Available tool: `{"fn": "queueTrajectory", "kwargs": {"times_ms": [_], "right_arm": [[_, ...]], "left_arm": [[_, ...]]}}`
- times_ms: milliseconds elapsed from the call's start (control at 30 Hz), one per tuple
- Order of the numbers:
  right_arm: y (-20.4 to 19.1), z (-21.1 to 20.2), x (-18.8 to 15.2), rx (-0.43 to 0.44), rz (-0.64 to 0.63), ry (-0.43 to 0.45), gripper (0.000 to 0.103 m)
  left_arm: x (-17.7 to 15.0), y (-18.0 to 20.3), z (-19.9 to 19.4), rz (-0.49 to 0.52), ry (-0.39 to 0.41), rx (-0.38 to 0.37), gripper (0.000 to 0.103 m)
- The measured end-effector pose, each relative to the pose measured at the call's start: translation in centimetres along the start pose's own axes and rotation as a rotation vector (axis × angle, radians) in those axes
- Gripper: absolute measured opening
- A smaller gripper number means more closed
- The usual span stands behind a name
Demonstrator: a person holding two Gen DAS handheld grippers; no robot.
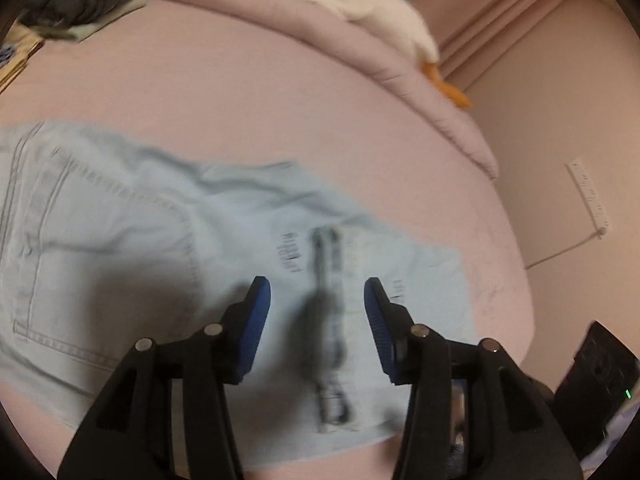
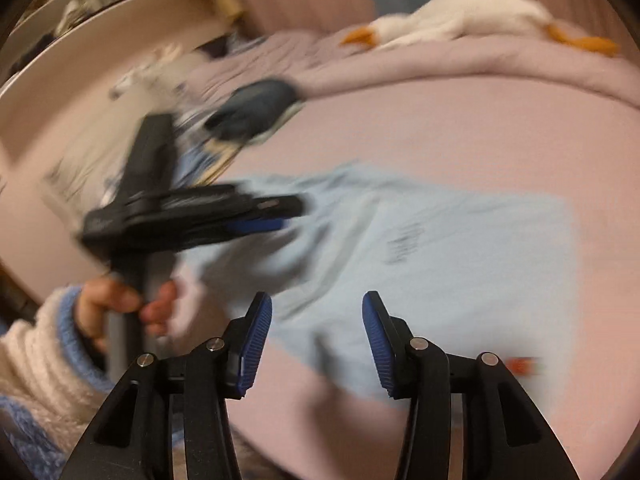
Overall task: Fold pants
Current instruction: 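Fold one leg over the other with the left gripper and release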
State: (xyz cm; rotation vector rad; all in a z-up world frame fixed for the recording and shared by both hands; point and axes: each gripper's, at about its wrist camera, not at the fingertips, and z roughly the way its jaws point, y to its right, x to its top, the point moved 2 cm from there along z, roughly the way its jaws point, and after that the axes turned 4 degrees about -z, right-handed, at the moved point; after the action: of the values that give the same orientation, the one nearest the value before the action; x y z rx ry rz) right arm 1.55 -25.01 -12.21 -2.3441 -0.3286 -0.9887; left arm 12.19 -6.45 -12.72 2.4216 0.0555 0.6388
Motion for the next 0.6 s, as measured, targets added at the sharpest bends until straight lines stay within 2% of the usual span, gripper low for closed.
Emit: {"fn": "queueTrajectory", "kwargs": {"times_ms": [67, 100, 133, 167, 200, 233, 267, 300, 333, 367, 500, 600], "right_arm": [[1.8, -0.8, -0.4, -0.129, 0.023, -0.007, 0.047], [2.6, -0.9, -0.8, -0.193, 0.036, -0.02, 0.047], [3.4, -1.0, -1.0, -0.243, 0.05, -0.032, 0.039], [4.1, -0.8, -1.2, -0.271, 0.061, -0.048, 0.03], [4.3, -0.7, -1.5, -0.286, 0.064, -0.057, 0.029], [4.3, -0.4, -1.7, -0.304, 0.064, -0.066, 0.029], [4.3, 0.0, -2.0, -0.313, 0.065, -0.082, 0.029], [4.5, 0.5, -2.0, -0.318, 0.061, -0.105, 0.029], [4.8, 1.0, -2.3, -0.336, 0.05, -0.133, 0.027], [5.2, 1.4, -2.5, -0.349, 0.04, -0.157, 0.026], [3.4, 0.9, -1.5, -0.372, -0.013, -0.155, 0.026], [1.3, 2.2, 0.5, -0.262, -0.065, -0.132, 0.026]], "left_arm": [[-0.4, 2.1, 0.4, 0.043, -0.031, -0.057, 0.046], [-0.8, 3.2, 0.8, 0.064, -0.046, -0.08, 0.041], [-1.2, 4.4, 1.4, 0.091, -0.066, -0.098, 0.037], [-1.8, 5.3, 2.1, 0.12, -0.089, -0.103, 0.028], [-2.4, 6.1, 3.0, 0.142, -0.11, -0.095, 0.02], [-2.9, 6.3, 4.0, 0.152, -0.131, -0.078, 0.016], [-3.4, 6.1, 5.0, 0.149, -0.163, -0.055, 0.012], [-3.8, 5.5, 5.6, 0.137, -0.179, -0.027, 0.014], [-4.2, 4.6, 6.1, 0.136, -0.181, 0.036, 0.011], [-4.5, 3.8, 6.1, 0.141, -0.169, 0.086, 0.003], [-4.5, 0.6, 3.4, 0.067, -0.088, 0.103, 0.003], [-4.8, 0.4, 2.8, 0.098, -0.079, 0.106, 0.002]]}}
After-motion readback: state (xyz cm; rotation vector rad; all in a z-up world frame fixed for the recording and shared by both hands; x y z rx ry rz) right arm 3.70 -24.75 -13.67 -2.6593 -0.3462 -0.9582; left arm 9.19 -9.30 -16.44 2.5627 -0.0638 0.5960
